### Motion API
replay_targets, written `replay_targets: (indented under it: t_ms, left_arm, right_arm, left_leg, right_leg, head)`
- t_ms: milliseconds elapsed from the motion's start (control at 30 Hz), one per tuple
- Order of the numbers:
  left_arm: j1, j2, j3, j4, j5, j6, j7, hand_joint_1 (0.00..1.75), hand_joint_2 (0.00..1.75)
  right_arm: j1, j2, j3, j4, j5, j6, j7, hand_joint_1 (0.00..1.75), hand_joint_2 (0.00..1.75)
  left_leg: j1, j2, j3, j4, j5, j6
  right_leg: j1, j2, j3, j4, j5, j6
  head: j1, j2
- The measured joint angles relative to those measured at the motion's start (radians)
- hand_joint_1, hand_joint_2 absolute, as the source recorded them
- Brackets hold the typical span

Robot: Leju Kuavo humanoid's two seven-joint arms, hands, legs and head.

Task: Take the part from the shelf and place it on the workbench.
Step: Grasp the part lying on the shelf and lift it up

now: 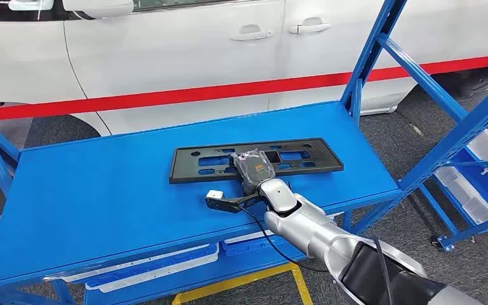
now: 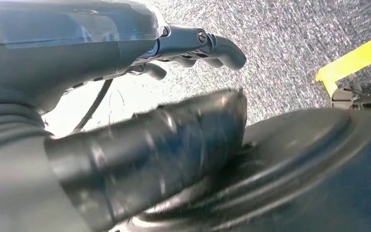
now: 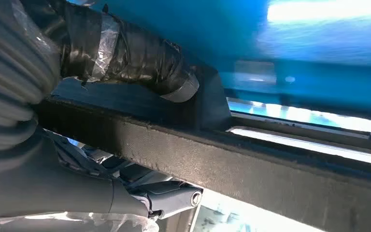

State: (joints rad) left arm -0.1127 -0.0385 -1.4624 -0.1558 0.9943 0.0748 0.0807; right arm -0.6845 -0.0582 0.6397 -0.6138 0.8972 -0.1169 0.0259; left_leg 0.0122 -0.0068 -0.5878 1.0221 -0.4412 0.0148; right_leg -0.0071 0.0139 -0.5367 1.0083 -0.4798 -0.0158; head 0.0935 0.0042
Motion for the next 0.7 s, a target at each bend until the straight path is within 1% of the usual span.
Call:
replay_targets:
  t_ms: [67, 100, 133, 267, 500, 700]
  left_arm:
    - [0.000, 0.001, 0.000, 0.000, 0.004, 0.000, -0.001, 0.00, 1.75]
    - [-0.001, 0.002, 0.001, 0.001, 0.007, -0.001, -0.003, 0.00, 1.75]
    - [-0.001, 0.003, 0.001, 0.001, 0.010, -0.001, -0.006, 0.00, 1.75]
    - [-0.005, 0.004, 0.002, 0.001, 0.017, -0.004, -0.021, 0.00, 1.75]
    - [-0.012, 0.006, 0.005, 0.001, 0.028, -0.012, -0.010, 0.00, 1.75]
    - [-0.002, 0.006, 0.009, 0.001, 0.047, -0.009, -0.014, 0.00, 1.75]
  right_arm:
    - [0.004, -0.002, 0.000, -0.013, 0.000, 0.005, 0.000, 1.75, 1.75]
    - [0.009, -0.003, 0.000, -0.025, 0.000, 0.010, 0.000, 1.75, 1.75]
    - [0.012, -0.005, 0.000, -0.037, 0.000, 0.015, 0.000, 1.75, 1.75]
    - [0.025, -0.011, 0.000, -0.074, -0.001, 0.025, -0.005, 1.75, 1.75]
    - [0.043, -0.022, 0.000, -0.134, -0.020, 0.026, -0.049, 1.75, 1.75]
    - [0.073, -0.046, 0.000, -0.245, -0.067, 0.018, -0.079, 1.75, 1.75]
  left_leg:
    - [-0.001, 0.000, 0.000, 0.000, -0.001, 0.001]
    - [-0.002, 0.000, 0.000, 0.000, -0.001, 0.002]
    - [-0.002, 0.000, 0.000, 0.000, -0.002, 0.003]
    - [-0.002, 0.000, 0.000, 0.000, -0.002, 0.003]
    - [-0.002, -0.001, 0.003, -0.005, -0.002, 0.003]
    - [-0.002, -0.001, 0.003, -0.007, -0.002, 0.003]
  right_leg:
    - [-0.001, 0.000, 0.000, -0.001, 0.000, 0.007]
    - [-0.002, 0.000, 0.001, -0.001, 0.000, 0.013]
    - [-0.003, 0.000, 0.001, -0.001, -0.001, 0.015]
    - [-0.003, 0.000, 0.001, -0.001, -0.002, 0.021]
    - [-0.002, 0.000, 0.001, -0.001, -0.003, 0.022]
    - [-0.002, 0.000, 0.000, -0.001, -0.004, 0.022]
  head:
    - [0.000, 0.000]
    - [0.000, 0.000]
    - [0.000, 0.000]
    - [0.000, 0.000]
    - [0.000, 0.000]
    - [0.000, 0.000]
